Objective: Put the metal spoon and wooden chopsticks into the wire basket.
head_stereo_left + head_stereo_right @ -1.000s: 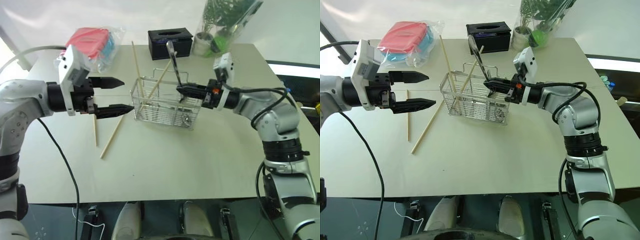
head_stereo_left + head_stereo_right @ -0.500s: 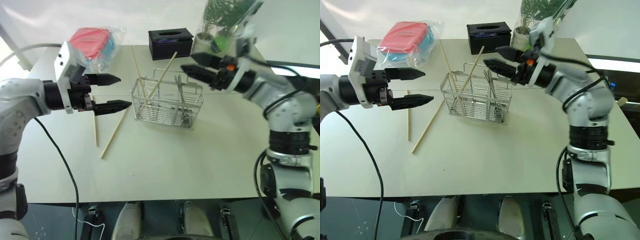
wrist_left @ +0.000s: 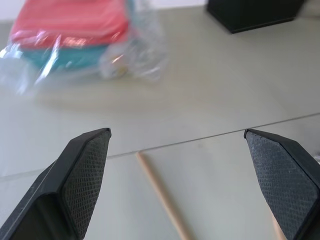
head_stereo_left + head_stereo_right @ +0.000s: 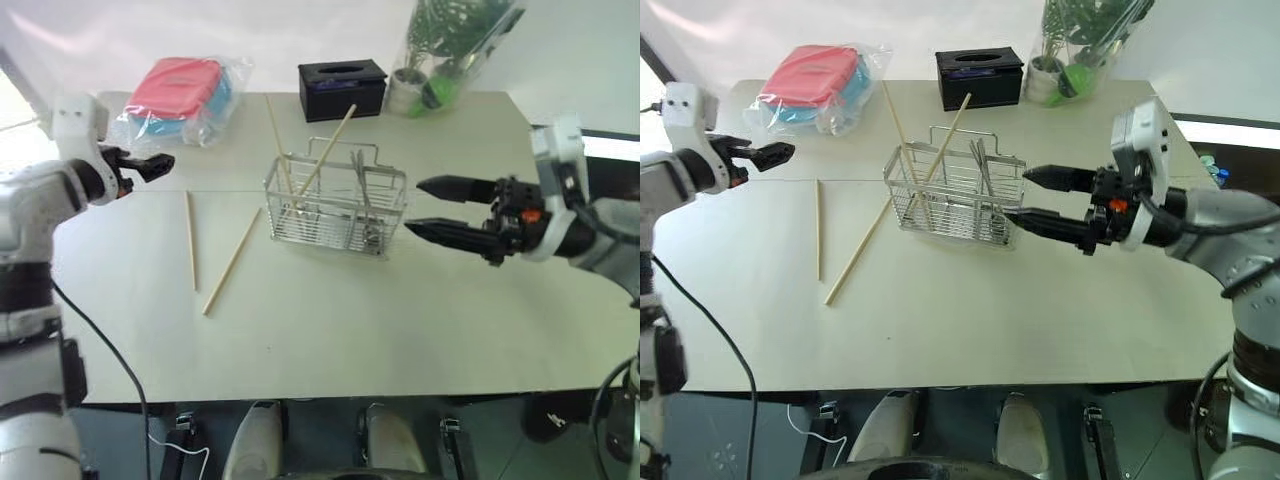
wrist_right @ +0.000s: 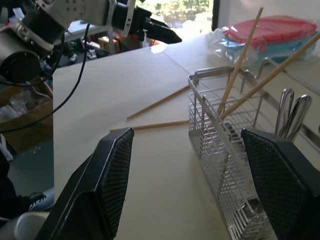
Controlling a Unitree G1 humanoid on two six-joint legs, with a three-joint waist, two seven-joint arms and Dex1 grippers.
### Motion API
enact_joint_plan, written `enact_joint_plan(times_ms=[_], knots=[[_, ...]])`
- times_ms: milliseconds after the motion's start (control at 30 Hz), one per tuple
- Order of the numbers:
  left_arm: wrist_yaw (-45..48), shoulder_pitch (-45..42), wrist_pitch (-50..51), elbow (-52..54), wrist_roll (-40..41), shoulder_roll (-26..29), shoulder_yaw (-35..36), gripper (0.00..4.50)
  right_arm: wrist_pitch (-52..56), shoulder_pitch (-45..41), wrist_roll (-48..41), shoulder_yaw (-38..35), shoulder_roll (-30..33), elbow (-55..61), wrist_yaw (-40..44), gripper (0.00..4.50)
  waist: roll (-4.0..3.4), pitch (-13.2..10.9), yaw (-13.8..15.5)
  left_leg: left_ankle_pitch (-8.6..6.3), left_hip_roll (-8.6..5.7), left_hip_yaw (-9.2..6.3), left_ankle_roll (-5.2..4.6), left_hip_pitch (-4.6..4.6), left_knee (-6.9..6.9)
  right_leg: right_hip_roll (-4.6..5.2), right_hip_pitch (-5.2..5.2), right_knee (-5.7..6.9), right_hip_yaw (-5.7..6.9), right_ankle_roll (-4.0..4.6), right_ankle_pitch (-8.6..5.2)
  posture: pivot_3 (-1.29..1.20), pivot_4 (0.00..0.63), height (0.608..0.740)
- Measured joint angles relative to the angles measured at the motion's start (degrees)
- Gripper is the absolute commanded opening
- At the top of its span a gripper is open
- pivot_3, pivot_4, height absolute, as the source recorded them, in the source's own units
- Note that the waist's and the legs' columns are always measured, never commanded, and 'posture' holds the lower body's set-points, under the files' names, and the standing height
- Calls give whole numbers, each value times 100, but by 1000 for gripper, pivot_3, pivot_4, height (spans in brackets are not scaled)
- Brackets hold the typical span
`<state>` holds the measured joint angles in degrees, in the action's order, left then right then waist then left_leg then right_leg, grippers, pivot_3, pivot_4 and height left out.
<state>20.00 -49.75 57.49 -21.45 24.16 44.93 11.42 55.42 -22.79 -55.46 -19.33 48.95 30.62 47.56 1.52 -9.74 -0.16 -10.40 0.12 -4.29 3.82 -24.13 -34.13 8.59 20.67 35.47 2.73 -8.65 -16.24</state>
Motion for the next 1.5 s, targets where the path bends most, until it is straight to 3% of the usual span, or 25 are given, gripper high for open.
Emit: enact_joint_plan(times_ms=[367, 667, 767, 1000, 1167, 1333, 1433, 1500], knots=[[-828, -1641, -1065, -3832, -1029, -1150, -154, 4500, 2, 827, -678, -258, -143, 626, -917, 3538, 34, -14, 92, 0, -1, 2, 2, -20, 5, 2, 15, -6, 4, -10, 6, 0, 150, 709], [-812, -1988, -1573, -4906, -1411, -1427, -153, 4500, -118, 1620, -1015, -380, -34, 1035, -1055, 3538, 39, -14, 86, 1, -1, 1, 3, -17, 5, 3, 15, -3, 6, -10, 6, 0, 150, 709], [-899, -2009, -1586, -4984, -1463, -1448, -122, 3663, -195, 1673, -1090, -423, -3, 1068, -1062, 3612, 39, -13, 87, 0, -1, 1, 4, -15, 1, 4, 10, -7, 6, -10, 6, 0, 150, 709], [-1052, -2017, -1574, -5053, -1470, -1428, 153, 39, -348, 1706, -1122, -426, 79, 1065, -1083, 3612, 40, -12, 116, 0, -2, 1, 4, -17, 1, 5, 5, -13, 9, -11, 6, 0, 150, 709], [-1409, -2036, -1690, -5114, -1439, -1441, 373, 39, -385, 1702, -1210, -425, 87, 1020, -1120, 3612, 41, -12, 95, 1, -1, -1, 4, -16, 1, 5, 6, -11, 9, -11, 7, 0, 150, 709], [-2075, -2031, -2622, -5070, -1361, -1347, 660, 39, -418, 1696, -1246, -422, 164, 950, -1120, 3612, 51, -18, 84, 1, -1, -1, 5, -18, 2, 5, 10, -12, 9, -12, 8, 0, 150, 709], [-1970, -2027, -3383, -4529, -1226, -1230, 896, 39, -418, 1697, -1323, -425, 186, 910, -1133, 3612, 55, -19, 90, 2, -1, -1, 6, -27, 5, 5, 17, -13, 10, -12, 9, 0, 150, 709], [-1498, -1987, -3796, -3495, -941, -1265, 1027, 39, -416, 1703, -1420, -445, 213, 902, -1187, 3612, 64, -23, 114, 4, -1, -4, 10, -35, 6, 5, 18, -20, 15, -12, 11, 0, 150, 709]])
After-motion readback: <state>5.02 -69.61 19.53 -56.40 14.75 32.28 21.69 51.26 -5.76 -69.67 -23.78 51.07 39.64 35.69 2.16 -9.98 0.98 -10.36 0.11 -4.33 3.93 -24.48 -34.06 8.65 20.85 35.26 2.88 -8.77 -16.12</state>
